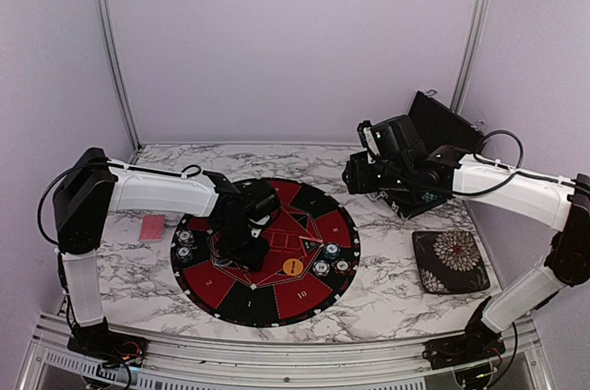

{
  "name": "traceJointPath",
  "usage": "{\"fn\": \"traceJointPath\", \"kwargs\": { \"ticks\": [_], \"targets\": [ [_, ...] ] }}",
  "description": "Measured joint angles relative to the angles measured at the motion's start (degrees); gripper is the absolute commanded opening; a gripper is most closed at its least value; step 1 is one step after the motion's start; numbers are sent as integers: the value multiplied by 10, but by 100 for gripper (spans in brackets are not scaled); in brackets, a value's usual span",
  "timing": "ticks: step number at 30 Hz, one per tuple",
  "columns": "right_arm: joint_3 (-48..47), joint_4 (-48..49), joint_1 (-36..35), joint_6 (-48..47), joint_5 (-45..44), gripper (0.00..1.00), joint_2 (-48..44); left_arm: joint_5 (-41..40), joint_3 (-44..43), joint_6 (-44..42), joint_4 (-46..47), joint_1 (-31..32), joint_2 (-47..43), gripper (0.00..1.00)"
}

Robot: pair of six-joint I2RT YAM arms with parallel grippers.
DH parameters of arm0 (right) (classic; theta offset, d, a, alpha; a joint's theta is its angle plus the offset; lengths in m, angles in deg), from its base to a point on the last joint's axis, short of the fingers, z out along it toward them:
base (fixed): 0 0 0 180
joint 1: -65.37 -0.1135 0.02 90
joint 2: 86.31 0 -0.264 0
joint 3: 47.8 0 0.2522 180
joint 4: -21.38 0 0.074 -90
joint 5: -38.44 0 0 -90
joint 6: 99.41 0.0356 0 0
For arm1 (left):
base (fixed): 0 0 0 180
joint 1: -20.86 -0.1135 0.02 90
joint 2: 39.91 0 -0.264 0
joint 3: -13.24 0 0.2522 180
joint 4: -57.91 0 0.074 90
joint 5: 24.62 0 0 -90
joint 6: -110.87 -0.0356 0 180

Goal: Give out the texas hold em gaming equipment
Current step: Pick up the pile of poker chips from the dealer area.

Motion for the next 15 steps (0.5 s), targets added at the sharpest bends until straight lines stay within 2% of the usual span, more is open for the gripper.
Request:
{"fn": "traceJointPath", "kwargs": {
  "ticks": [15],
  "targets": [
    [0, 0, 0, 7, 0, 67, -1, -14, 3, -8, 0, 10, 3, 56]
  ]
}}
